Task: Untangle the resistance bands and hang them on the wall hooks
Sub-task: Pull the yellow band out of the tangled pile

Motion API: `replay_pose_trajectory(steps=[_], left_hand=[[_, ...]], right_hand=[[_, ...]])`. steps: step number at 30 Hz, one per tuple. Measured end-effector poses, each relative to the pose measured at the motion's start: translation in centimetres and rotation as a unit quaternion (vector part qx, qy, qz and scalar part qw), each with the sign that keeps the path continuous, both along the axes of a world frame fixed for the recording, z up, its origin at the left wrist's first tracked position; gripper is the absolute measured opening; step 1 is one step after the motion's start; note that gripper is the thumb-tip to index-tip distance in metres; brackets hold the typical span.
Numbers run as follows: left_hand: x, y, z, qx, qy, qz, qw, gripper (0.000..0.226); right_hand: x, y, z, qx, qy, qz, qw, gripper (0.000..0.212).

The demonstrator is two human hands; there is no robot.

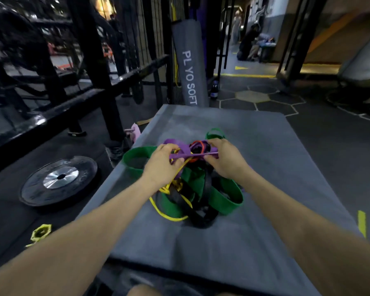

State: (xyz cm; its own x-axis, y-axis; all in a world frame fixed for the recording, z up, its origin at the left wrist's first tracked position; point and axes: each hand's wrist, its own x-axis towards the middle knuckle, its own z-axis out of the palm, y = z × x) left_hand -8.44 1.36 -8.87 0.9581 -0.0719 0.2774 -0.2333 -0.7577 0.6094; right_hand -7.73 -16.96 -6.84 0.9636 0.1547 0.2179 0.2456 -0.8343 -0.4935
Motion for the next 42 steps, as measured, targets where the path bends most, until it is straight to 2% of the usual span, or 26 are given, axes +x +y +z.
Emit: replay_pose_trajectory(steps=[6,11,17,21,24,26,27,28,30,34,37,42], left_hand=[[-5.5,0.9,2.1,-0.028,-0.008,0.018,0.999,0.037],[-7.1,1.1,1.6,-0.043,-0.001,0.02,0.999,0.036],[-4.3,0.4,-0.9,-0.039,0.021,0.028,0.999,0.038],[-0.9,-0.7,-1.7,0.006,0.004,0.044,0.999,0.04],[1.7,-1.9,-2.7,0.039,-0.019,0.038,0.998,0.04],[3.0,-2.7,-3.4,0.053,-0.02,0.037,0.998,0.041],[3.5,-3.1,-3.7,0.062,-0.019,0.041,0.997,0.041],[3.9,-3.3,-3.9,0.073,-0.018,0.045,0.996,0.041],[4.5,-3.4,-4.4,0.094,-0.016,0.056,0.994,0.04],[4.4,-3.0,-4.7,0.113,0.0,0.081,0.99,0.038],[4.1,-2.8,-3.9,0.136,-0.008,0.09,0.987,0.038],[3.3,-2.3,-1.9,0.113,0.029,0.101,0.988,0.043]], right_hand=[[-5.9,-0.1,1.3,0.014,-0.013,-0.018,1.0,0.029],[-7.0,-1.4,0.9,0.01,0.005,-0.054,0.998,0.031],[-3.9,-3.4,-1.7,0.006,0.05,-0.103,0.993,0.023],[-0.7,-5.4,-3.7,0.03,0.06,-0.149,0.986,0.033],[1.5,-6.8,-5.5,0.036,0.066,-0.183,0.98,0.007],[2.9,-7.7,-6.7,0.044,0.064,-0.203,0.976,0.014],[3.2,-7.9,-7.0,0.051,0.064,-0.213,0.974,0.006],[3.7,-8.3,-7.5,0.049,0.067,-0.218,0.972,0.008],[4.4,-8.8,-8.5,0.039,0.099,-0.217,0.97,0.031],[4.1,-8.9,-10.2,0.046,0.155,-0.21,0.964,0.027],[3.1,-9.2,-9.3,0.054,0.118,-0.24,0.962,0.022],[1.5,-10.4,-3.1,0.111,-0.055,-0.249,0.961,0.028]])
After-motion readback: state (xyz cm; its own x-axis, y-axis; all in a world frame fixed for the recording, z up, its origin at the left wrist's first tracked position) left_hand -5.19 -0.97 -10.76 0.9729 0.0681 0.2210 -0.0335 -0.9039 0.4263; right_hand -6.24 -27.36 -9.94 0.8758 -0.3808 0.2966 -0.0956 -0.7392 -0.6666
